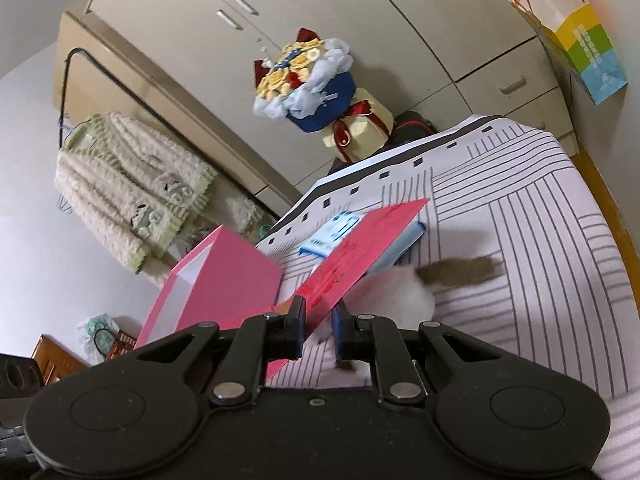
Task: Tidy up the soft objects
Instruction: 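Lift the red envelope with the right gripper and carry it over the box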
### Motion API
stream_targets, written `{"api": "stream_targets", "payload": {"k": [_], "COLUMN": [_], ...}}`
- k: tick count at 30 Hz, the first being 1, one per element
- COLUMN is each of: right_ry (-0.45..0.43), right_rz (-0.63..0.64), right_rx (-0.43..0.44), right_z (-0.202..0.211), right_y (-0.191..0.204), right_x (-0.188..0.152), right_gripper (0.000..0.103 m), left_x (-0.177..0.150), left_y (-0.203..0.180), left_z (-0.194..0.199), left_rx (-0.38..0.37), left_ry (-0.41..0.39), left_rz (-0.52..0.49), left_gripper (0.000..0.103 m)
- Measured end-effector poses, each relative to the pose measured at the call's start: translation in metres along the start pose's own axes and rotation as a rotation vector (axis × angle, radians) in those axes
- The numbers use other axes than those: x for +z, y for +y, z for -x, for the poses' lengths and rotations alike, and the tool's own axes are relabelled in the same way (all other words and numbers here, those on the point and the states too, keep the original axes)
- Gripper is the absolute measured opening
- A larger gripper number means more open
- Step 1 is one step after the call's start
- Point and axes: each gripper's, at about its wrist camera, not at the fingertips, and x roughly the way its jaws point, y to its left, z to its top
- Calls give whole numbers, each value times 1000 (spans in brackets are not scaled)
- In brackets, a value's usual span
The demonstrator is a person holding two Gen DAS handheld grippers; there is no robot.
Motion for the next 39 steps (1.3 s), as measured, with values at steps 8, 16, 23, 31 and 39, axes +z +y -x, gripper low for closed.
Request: {"api": "stream_targets", "payload": {"k": [8, 16, 23, 31, 39], "right_ry": [16, 69, 108, 111, 145], "right_rz": [35, 85, 176, 281, 382], "right_rx": [29, 48, 58, 77, 123], "right_z": [27, 58, 69, 52, 5], "right_y": [15, 37, 76, 126, 176], "right_x": [-19, -37, -38, -39, -44], "right_gripper": [17, 17, 17, 17, 17], "left_x": [-24, -40, -39, -38, -31], "left_y": [-19, -23, -12, 17, 67], "left_z": [40, 80, 116, 151, 173], "left_rx": [30, 1, -23, -1, 61], "left_ry": [-24, -13, -48, -132, -198], "left_rz": [-91, -117, -110, -80, -44], "left_gripper": [12, 12, 12, 12, 13]}}
